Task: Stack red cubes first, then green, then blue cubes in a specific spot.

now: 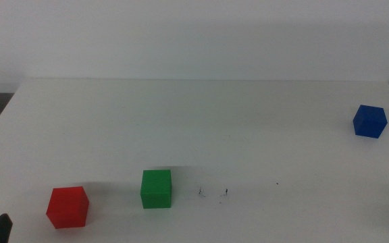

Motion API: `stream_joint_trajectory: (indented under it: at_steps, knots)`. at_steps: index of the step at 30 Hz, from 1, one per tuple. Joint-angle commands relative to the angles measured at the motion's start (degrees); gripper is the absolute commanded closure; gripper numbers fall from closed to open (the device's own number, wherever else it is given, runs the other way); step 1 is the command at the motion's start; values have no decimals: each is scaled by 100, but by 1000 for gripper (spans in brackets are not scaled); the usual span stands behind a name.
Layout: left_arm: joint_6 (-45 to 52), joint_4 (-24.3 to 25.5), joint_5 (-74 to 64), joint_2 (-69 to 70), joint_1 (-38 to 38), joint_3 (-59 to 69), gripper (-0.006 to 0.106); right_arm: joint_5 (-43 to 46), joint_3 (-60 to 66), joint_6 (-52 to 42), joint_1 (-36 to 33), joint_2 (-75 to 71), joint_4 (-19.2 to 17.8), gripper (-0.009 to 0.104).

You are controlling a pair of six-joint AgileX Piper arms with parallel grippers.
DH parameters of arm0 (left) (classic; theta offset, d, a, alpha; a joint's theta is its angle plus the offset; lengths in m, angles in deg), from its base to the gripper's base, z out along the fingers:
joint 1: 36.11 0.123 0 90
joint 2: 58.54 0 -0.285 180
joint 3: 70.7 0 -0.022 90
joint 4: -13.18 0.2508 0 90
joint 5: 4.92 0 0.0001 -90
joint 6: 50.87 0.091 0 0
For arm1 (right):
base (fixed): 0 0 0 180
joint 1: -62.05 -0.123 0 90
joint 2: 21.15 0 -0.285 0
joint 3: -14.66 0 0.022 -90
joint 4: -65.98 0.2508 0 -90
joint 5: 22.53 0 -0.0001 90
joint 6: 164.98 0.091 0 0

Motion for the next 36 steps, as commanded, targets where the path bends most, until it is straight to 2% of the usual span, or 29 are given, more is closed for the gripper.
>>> stream_joint_trajectory:
  at_steps: [1, 5, 11, 17, 20, 22, 25, 28, 32, 36]
  knots:
    - [-5, 0, 42, 20, 0, 3, 7, 62, 23, -49, 31, -22, -44, 3]
    - [-5, 0, -486, -1276, 0, -1126, 7, 62, 23, -49, 31, -22, -44, 3]
    - [-18, -958, -2681, -3463, -11, -3235, 7, 62, 23, -49, 31, -22, -44, 3]
    - [-191, -948, -4652, -5379, -11, -4695, 7, 62, 23, -49, 31, -22, -44, 3]
    - [-218, -962, -4662, -6122, -11, -4829, 7, 62, 23, -49, 31, -22, -44, 3]
    - [-192, -1167, -4502, -6555, -43, -4829, 7, 62, 23, -49, 31, -22, -44, 3]
    - [-218, -1128, -4229, -7005, -283, -4829, 7, 62, 23, -49, 31, -22, -44, 3]
    - [-451, -927, -3812, -7275, -575, -4829, 7, 62, 23, -49, 31, -22, -44, 3]
    - [-801, -390, -3540, -7451, -772, -4829, 7, 62, 23, -49, 31, -22, -44, 3]
    - [-806, -297, -3199, -7668, -772, -4829, 7, 62, 23, -49, 31, -22, -44, 3]
